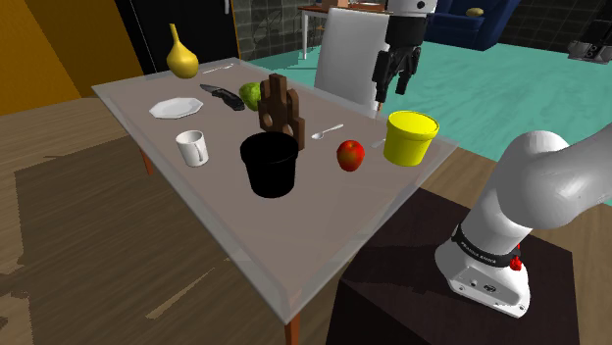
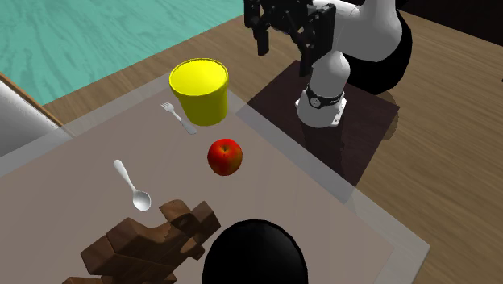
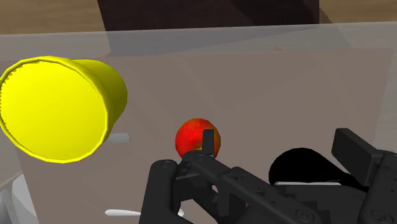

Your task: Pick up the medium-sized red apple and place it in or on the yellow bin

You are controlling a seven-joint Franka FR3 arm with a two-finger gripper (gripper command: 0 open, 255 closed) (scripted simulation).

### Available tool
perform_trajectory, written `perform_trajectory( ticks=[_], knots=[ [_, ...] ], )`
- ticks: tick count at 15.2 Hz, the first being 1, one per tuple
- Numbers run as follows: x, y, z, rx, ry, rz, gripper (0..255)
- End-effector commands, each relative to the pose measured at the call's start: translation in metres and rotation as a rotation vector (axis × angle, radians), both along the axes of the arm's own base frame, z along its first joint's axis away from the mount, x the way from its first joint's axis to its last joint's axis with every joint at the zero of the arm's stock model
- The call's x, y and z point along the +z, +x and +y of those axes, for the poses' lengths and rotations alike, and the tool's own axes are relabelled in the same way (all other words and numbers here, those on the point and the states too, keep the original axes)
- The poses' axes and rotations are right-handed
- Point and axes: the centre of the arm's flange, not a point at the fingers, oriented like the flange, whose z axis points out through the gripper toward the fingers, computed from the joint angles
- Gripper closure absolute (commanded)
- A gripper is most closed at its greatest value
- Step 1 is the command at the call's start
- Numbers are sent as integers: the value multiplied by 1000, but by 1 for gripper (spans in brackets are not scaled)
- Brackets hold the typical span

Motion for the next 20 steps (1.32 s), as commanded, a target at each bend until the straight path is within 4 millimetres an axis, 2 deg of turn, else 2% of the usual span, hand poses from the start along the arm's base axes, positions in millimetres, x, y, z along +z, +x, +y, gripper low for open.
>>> perform_trajectory(
  ticks=[1, 15, 16, 20],
  knots=[
    [0, 0, 0, 0, 0, 0, 0],
    [-145, 99, -43, -40, -112, 15, 0],
    [-152, 105, -46, -42, -118, 16, 0],
    [-173, 103, -47, -42, -118, 16, 0]
  ],
)
